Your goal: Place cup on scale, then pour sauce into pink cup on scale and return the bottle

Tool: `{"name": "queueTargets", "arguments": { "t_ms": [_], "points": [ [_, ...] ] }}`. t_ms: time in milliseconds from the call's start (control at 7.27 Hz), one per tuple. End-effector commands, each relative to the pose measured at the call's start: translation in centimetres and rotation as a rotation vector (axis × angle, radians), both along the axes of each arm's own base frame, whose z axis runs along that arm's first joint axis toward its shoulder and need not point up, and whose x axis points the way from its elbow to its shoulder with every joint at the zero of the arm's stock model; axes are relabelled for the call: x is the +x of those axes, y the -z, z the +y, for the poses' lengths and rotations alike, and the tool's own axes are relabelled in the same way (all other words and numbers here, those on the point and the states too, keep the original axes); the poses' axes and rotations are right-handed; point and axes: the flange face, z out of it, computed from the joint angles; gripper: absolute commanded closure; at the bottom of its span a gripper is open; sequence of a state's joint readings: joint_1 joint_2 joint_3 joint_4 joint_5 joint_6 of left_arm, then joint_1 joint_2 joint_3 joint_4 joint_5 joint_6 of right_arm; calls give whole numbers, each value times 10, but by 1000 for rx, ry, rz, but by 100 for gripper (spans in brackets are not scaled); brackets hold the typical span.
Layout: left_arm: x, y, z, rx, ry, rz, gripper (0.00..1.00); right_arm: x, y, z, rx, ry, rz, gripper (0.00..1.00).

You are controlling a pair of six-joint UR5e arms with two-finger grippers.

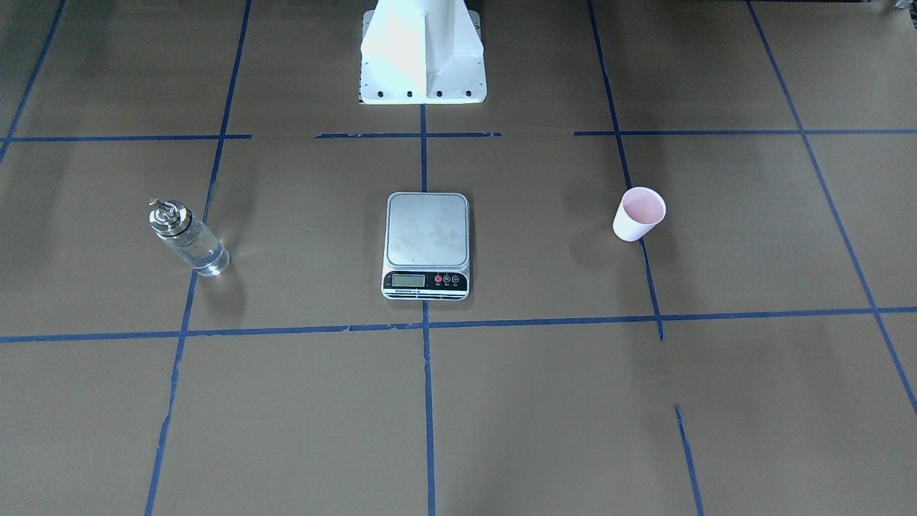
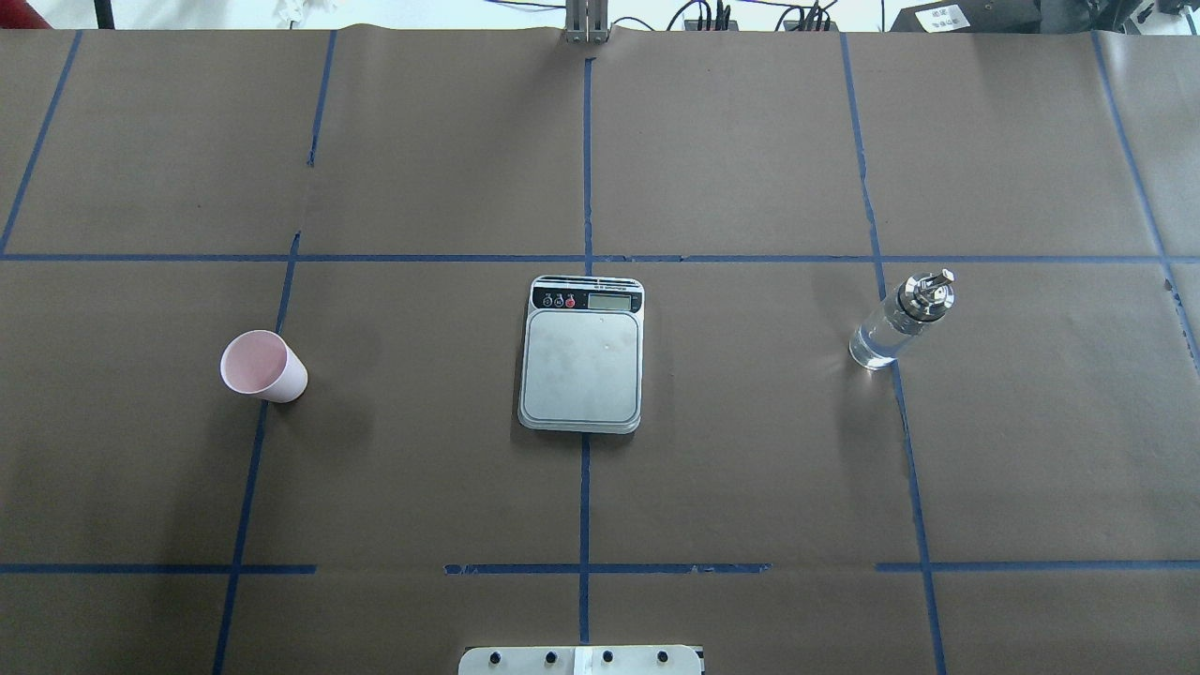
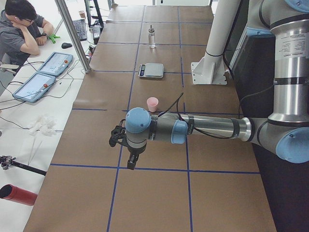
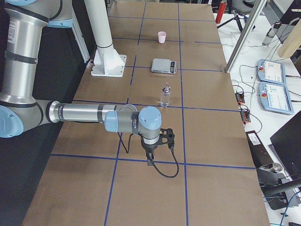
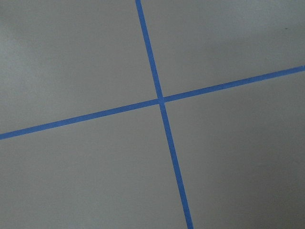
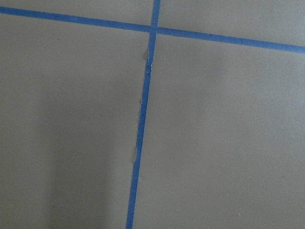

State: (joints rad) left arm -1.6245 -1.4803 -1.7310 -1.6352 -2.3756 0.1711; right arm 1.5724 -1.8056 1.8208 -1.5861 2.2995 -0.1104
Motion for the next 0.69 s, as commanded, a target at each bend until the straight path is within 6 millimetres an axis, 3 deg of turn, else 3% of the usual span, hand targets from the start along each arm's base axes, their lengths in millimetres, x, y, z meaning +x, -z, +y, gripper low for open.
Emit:
{"name": "queueTargets", "arguments": {
  "t_ms": [0, 550],
  "points": [
    [0, 5, -1, 15, -1, 0, 0, 0, 0, 0, 0, 0, 0, 0],
    [6, 11, -5, 85, -14, -5, 0, -4, 8, -4, 44, 12, -3, 0]
  ]
}}
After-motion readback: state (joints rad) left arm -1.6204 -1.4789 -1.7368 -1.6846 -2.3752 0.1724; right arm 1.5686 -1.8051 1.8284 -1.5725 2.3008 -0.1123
